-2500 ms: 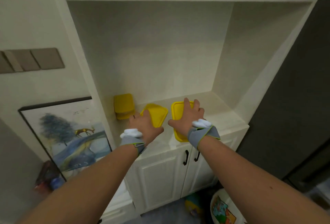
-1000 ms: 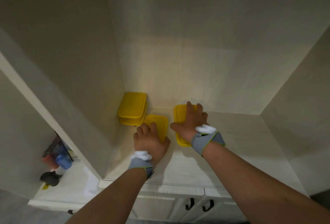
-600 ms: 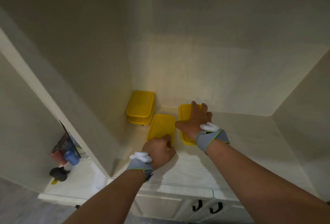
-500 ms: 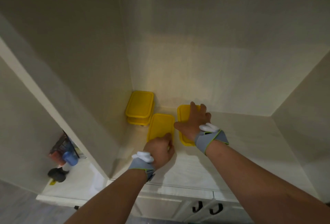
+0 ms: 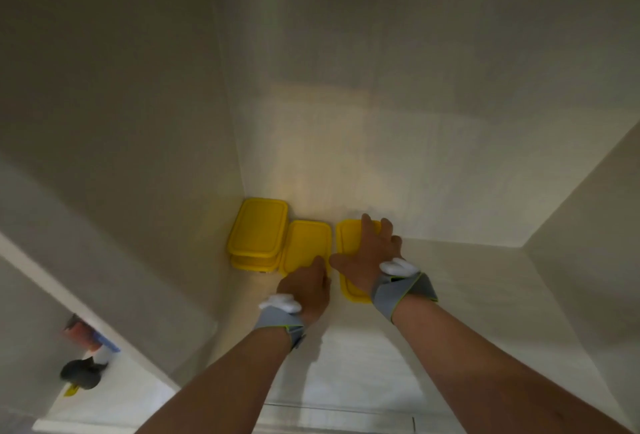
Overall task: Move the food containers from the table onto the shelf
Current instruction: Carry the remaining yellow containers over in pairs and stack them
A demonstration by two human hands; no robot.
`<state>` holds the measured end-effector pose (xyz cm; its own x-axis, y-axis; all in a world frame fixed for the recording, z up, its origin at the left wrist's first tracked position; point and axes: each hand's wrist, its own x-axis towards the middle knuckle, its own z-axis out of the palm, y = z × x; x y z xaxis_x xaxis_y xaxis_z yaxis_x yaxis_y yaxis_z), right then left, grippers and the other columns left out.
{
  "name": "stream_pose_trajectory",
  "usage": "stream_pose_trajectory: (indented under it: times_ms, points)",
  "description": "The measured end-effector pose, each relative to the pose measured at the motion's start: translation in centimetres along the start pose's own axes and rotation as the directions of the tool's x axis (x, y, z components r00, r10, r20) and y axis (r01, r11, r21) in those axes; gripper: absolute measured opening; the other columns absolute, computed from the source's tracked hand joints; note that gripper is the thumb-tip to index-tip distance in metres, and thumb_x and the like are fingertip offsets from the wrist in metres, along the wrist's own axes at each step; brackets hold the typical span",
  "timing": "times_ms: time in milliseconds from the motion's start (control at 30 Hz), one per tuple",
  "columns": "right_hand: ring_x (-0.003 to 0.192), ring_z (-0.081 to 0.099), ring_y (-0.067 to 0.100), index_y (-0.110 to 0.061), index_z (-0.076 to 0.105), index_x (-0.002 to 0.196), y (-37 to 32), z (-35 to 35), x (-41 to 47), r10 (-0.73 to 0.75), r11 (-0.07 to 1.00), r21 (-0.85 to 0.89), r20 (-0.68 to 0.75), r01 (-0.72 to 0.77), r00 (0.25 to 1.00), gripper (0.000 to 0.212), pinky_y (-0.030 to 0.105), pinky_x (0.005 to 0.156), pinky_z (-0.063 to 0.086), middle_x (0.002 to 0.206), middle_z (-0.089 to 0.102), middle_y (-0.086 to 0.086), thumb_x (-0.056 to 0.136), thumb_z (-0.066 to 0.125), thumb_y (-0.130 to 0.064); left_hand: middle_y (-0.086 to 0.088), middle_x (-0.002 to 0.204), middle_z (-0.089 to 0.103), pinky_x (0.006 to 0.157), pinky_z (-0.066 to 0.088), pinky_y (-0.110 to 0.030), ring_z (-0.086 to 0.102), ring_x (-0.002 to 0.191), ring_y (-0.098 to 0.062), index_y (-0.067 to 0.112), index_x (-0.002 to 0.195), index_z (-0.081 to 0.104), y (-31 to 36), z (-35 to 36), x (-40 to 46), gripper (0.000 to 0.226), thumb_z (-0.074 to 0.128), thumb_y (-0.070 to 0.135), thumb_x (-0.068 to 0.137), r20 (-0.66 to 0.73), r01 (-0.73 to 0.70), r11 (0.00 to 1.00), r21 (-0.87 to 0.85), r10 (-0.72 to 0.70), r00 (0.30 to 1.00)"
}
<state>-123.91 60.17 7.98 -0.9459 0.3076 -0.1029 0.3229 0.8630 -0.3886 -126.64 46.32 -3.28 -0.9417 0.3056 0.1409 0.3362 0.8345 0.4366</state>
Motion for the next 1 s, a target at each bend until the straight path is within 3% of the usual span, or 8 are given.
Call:
stream_pose_trajectory:
  times_ms: [300, 433, 667, 833, 1000]
  points:
    - [0.139, 0.023, 0.038, -0.029, 0.005, 0.157, -1.2, -0.4, 1.3, 0.006, 1.0, 0.021, -0.014, -0.006, 1.0, 0.108, 0.045, 0.104, 0.033, 0.163, 0.003, 0.01, 0.076, 0.07, -0.057, -0.011, 0.104, 0.066, 0.07, 0.039, -0.037, 0.062, 0.093, -0.03, 0.016, 0.127, 0.052, 0.0, 0.2, 1.5, 0.034, 0.036, 0.036, 0.103, 0.061, -0.033, 0.998, 0.06, 0.029, 0.998]
    - [0.139, 0.021, 0.039, -0.029, 0.005, 0.157, -2.0, 0.5, 2.2, -0.004, 0.999, 0.052, 0.006, 0.004, 1.0, 0.11, 0.048, 0.104, 0.035, 0.163, 0.002, 0.009, 0.074, 0.07, -0.058, -0.004, 0.091, 0.065, 0.063, 0.031, -0.032, 0.061, 0.089, -0.027, 0.024, 0.091, 0.05, -0.4, -1.6, 0.1, 0.017, 0.05, 0.04, 0.096, 0.079, -0.052, 0.998, -0.036, 0.055, 0.995]
    - [0.139, 0.022, 0.041, -0.03, 0.006, 0.155, -5.2, 3.6, 4.5, -0.02, 0.997, 0.082, 0.064, 0.015, 0.998, 0.112, 0.051, 0.104, 0.036, 0.161, 0.005, 0.009, 0.069, 0.066, -0.069, -0.002, 0.082, 0.066, 0.065, 0.038, -0.033, 0.062, 0.084, -0.023, 0.026, 0.064, 0.041, -2.8, -3.6, -1.3, 0.038, 0.051, 0.052, 0.09, 0.034, 0.112, 0.993, 0.045, -0.114, 0.993]
    - [0.143, 0.018, 0.04, -0.029, 0.004, 0.156, -7.6, 5.9, 5.2, -0.014, 0.99, 0.14, 0.129, -0.004, 0.992, 0.115, 0.051, 0.109, 0.031, 0.163, 0.003, 0.006, 0.068, 0.062, -0.075, -0.001, 0.071, 0.062, 0.063, 0.036, -0.033, 0.061, 0.078, -0.022, 0.023, 0.058, 0.041, -4.3, -3.8, -2.0, 0.049, 0.055, 0.064, 0.082, -0.018, 0.234, 0.969, 0.08, -0.233, 0.972]
    - [0.144, 0.019, 0.038, -0.028, 0.004, 0.157, -8.0, 6.4, 5.9, 0.03, 0.98, 0.191, 0.107, -0.05, 0.994, 0.111, 0.049, 0.11, 0.03, 0.165, 0.001, 0.004, 0.073, 0.052, -0.082, 0.004, 0.054, 0.043, 0.058, 0.028, -0.031, 0.06, 0.072, -0.019, 0.023, 0.055, 0.041, -5.2, -3.4, -2.0, 0.055, 0.049, 0.073, 0.075, -0.013, 0.292, 0.952, 0.088, -0.292, 0.956]
